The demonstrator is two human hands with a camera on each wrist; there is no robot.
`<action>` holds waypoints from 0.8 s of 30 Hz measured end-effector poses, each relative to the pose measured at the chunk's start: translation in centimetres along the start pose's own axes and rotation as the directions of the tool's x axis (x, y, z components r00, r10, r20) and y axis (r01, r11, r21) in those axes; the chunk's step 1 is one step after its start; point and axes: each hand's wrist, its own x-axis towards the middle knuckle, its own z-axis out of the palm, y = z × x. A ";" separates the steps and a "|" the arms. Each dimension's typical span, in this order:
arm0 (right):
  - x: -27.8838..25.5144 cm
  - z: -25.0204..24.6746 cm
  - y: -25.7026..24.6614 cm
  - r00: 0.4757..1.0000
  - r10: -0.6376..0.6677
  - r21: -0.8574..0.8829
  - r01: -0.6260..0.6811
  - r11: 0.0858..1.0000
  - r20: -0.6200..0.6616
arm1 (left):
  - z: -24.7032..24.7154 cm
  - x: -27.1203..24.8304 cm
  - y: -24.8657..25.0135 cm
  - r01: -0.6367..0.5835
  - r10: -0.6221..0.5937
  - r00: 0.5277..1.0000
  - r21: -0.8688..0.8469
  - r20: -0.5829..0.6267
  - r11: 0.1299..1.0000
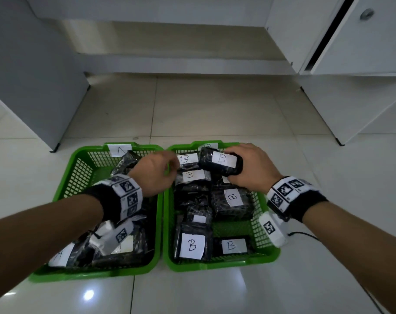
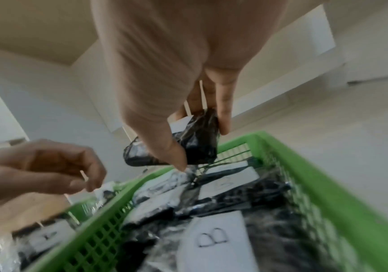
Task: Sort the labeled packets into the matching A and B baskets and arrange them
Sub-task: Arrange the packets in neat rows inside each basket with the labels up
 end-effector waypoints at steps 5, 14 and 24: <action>-0.9 1.6 1.1 0.998 0.059 0.040 -0.059 0.997 0.008 | 4.8 -0.8 1.6 -0.194 0.119 0.924 0.175 0.362 0.965; -2.2 4.2 2.3 0.997 0.057 0.145 -0.049 0.988 -0.051 | 6.9 0.2 3.0 -0.057 -0.083 0.765 0.196 0.639 0.979; -1.6 4.4 1.3 0.993 0.045 0.289 -0.011 0.957 -0.111 | 3.1 -1.6 0.6 0.220 -0.053 0.871 -0.292 0.488 0.931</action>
